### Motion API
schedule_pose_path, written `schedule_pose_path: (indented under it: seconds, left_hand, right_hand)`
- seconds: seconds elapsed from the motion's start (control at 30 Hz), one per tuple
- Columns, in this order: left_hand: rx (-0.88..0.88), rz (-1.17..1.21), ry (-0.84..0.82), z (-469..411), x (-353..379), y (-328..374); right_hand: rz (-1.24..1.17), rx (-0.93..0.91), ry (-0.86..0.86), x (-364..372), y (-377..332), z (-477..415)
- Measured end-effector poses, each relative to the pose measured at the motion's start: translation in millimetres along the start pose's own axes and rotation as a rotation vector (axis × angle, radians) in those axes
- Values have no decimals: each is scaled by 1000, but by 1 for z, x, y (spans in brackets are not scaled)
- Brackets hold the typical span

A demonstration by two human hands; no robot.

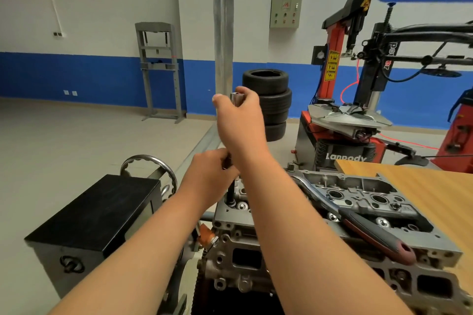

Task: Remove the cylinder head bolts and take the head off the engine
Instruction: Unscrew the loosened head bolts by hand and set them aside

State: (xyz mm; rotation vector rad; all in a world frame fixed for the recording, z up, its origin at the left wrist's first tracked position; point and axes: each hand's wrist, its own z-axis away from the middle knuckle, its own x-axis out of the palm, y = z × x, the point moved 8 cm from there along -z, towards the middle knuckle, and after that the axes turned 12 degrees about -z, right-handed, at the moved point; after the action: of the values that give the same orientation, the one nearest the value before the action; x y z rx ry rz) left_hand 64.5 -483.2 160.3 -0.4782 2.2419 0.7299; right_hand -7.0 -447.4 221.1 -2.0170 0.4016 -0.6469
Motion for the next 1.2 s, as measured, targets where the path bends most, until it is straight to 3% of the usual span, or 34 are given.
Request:
schedule_pose_path:
  seconds: [0.07,0.13,0.23,0.3,0.33,0.4,0.47,0.53,0.57,0.67,0.7,0.77,0.83,0.9,1.03,1.2]
  left_hand:
    - [130,-374,101,4,-9,17]
    - [46,-317,38,-7,2,3]
    - [-215,490,-305,-13,35,-8]
    - [-308,948,-589,-8,57,6]
    - [-336,1000,-651,-6,62,9]
    - [-387,914,-557,-9,64,8]
    - [-469,769,-299,-9,58,2]
    - [-545,693,-47,-3,47,-6]
    - [-554,665,-12,1,46,-7]
    - [-501,542,-65,6,44,-6]
    - [-474,496,-117,7,42,-5]
    - [-403,499,-246,7,37,-5]
    - [-273,553,-386,8,33,-5]
    - [-148,401,-430,5,26,-10]
    - [-194,190,-236,-2,17,-20]
    - [-295,79,-33,1,7,-20]
  right_hand:
    - [71,-23,36,6,4,1]
    - [126,-6,-8,6,2,-11]
    - [-114,312,-468,24,17,-18]
    - [-224,404,-575,21,16,-16]
    - [-227,428,-549,16,16,-17]
    - [-82,360,-396,2,15,-24]
    - [111,191,-193,-6,5,-20]
    - [134,67,-85,4,5,-10]
    - [122,22,-77,13,8,-4]
    - [131,-70,-50,14,2,-12]
    - [73,44,-155,13,7,-23]
    - [-157,361,-520,23,15,-24]
    - [-272,455,-657,22,14,-20]
    - [-143,409,-529,13,18,-24]
    - [498,-102,-115,-20,-4,-21]
    - [622,-199,-98,-27,-9,-9]
